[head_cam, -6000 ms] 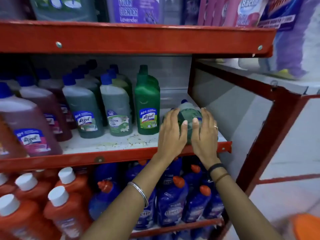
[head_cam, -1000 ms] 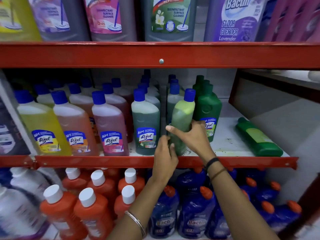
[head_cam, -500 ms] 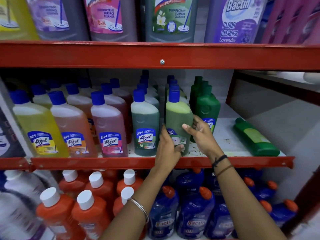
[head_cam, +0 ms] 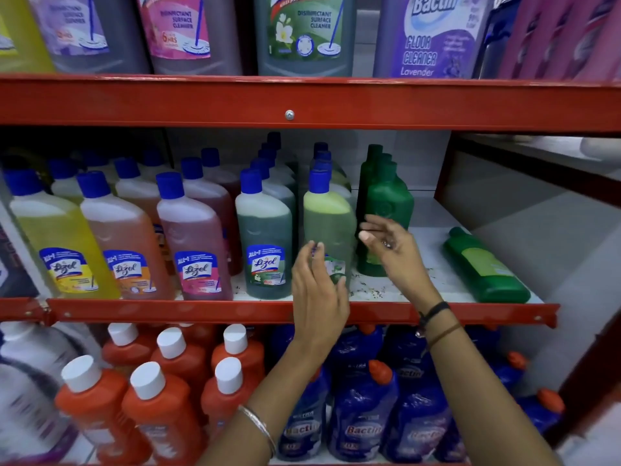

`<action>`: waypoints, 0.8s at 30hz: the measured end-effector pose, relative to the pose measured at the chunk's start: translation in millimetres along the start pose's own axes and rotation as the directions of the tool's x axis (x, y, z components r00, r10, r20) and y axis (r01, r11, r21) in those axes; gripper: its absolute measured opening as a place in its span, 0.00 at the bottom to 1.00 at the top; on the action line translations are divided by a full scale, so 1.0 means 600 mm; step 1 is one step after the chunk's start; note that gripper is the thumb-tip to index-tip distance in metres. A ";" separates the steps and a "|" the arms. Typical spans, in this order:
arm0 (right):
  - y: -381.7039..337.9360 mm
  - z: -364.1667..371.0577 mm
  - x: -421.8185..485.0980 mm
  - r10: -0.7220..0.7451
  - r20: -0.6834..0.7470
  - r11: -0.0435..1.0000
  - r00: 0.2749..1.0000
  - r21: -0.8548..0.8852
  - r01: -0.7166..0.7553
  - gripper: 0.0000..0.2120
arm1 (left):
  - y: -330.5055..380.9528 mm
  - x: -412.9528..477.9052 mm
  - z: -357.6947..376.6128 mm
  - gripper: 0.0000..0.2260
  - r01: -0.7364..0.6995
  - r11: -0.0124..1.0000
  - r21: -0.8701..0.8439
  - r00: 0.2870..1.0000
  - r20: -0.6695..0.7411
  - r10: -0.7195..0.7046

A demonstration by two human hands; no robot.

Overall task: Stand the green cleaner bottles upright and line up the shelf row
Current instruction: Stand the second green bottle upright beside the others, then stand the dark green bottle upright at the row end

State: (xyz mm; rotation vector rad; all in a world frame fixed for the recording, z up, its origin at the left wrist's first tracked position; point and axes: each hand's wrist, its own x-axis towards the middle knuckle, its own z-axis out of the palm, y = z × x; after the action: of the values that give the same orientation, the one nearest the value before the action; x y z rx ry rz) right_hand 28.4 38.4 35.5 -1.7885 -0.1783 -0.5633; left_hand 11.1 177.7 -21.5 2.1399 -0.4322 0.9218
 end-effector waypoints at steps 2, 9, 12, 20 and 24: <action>0.004 -0.052 -0.002 -0.016 -0.085 0.997 0.996 -0.078 0.009 0.16 | 0.032 -0.002 0.013 0.21 -0.124 0.990 -0.061 0.991 -0.055 0.121; 0.092 -0.246 0.005 -0.030 -0.327 0.729 0.945 -0.654 -0.203 0.10 | 0.169 0.038 0.159 0.12 -0.140 0.945 -0.296 0.910 0.338 0.241; 0.122 -0.290 0.023 0.245 -0.417 0.586 0.875 -0.655 -0.476 0.18 | 0.219 0.055 0.244 0.13 -0.018 0.974 -0.224 0.796 0.586 0.149; 0.146 -0.333 0.030 0.558 -0.348 0.811 0.753 0.038 -0.583 0.15 | 0.242 0.078 0.330 0.21 0.737 0.637 -0.226 0.551 0.747 -0.373; 0.150 -0.313 0.014 0.517 -0.297 0.852 0.803 0.271 -0.448 0.03 | 0.235 0.082 0.317 0.23 0.724 0.586 -0.363 0.651 0.642 -0.406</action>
State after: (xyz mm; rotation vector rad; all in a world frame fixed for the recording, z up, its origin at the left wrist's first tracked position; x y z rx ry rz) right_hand 19.3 -166.1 -2.8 -1.4353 0.4637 -0.4693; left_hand 57.2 -58.7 -0.8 1.6854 -0.1707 -0.1883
